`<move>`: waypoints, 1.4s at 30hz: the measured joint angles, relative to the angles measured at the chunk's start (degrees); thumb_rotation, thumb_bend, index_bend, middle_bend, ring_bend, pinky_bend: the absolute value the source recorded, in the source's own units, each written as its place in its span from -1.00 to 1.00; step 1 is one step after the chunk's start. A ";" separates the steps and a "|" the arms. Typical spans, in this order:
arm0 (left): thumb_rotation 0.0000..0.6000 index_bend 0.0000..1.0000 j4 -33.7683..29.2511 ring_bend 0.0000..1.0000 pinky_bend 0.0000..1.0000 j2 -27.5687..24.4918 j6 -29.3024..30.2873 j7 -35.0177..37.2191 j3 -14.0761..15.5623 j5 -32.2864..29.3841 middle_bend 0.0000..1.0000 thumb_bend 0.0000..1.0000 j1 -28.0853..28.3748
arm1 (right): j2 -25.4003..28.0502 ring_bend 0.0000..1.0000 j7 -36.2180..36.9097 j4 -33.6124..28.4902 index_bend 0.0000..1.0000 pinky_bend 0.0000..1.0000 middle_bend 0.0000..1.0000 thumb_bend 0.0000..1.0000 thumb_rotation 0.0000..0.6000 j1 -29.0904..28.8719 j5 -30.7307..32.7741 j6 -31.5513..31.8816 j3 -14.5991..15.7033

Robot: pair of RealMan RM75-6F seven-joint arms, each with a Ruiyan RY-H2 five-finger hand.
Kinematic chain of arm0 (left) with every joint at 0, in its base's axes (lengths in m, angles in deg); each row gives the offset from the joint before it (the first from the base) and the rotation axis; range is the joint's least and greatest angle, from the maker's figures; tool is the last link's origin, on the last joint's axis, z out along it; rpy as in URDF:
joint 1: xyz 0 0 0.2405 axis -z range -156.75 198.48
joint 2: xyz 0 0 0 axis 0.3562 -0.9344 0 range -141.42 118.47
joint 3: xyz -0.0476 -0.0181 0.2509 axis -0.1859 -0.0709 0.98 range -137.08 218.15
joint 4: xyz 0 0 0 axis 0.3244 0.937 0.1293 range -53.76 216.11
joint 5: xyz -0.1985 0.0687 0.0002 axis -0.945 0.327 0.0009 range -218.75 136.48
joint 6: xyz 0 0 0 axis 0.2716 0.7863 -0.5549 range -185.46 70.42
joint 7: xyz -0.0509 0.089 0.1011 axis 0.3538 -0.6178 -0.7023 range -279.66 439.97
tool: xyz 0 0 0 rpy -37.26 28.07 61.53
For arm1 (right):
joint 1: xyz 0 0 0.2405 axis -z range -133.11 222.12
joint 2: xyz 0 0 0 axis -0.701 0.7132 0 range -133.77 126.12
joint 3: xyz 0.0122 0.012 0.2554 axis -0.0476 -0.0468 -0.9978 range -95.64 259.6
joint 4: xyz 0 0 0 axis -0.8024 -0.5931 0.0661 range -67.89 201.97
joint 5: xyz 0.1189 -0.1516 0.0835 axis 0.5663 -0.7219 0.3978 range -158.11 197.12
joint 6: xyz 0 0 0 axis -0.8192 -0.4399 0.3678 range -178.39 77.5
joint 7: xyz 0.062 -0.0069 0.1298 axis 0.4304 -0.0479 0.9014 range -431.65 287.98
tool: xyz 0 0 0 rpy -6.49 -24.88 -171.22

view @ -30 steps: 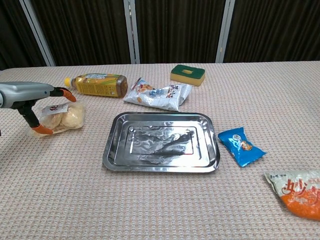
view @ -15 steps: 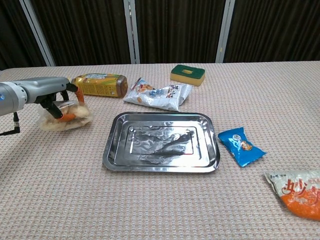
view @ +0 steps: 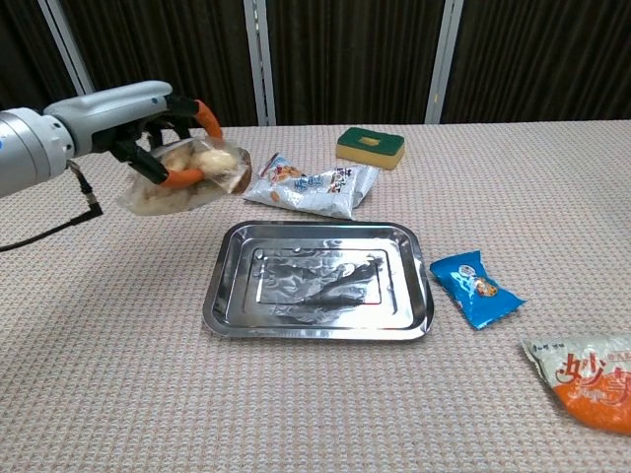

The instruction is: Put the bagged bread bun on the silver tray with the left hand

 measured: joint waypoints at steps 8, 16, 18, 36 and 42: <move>1.00 0.03 -0.07 -0.44 0.10 6.18 -0.28 -6.24 0.50 0.19 -0.65 0.18 3.60 | 0.63 -1.00 0.13 -0.46 -1.00 -1.00 -1.00 -1.00 1.00 0.04 -0.75 0.70 -0.05; 1.00 -1.00 3.06 -1.00 -0.86 10.93 -2.24 -9.91 -0.17 -4.18 -1.00 -0.73 6.41 | 0.84 -1.00 0.07 -0.79 -1.00 -1.00 -1.00 -1.00 1.00 0.51 -0.51 1.02 0.13; 1.00 -1.00 3.18 -1.00 -0.98 11.33 -2.92 -10.29 -0.51 -5.70 -1.00 -0.84 6.87 | 0.77 -1.00 0.14 -0.76 -1.00 -1.00 -1.00 -1.00 1.00 0.59 -0.49 1.05 0.20; 1.00 -0.75 -7.28 -1.00 -1.00 -3.90 10.78 -13.46 3.18 -2.00 -1.00 -0.64 -3.13 | 0.27 -1.00 1.17 0.38 -1.00 -1.00 -1.00 -1.00 1.00 0.18 -0.47 0.39 0.02; 1.00 -0.67 -12.52 -1.00 -1.00 -11.64 17.06 -9.91 6.46 -1.54 -1.00 -0.64 -11.10 | -0.17 -1.00 1.04 0.64 -1.00 -1.00 -1.00 -1.00 1.00 -0.73 -0.88 -0.50 -0.10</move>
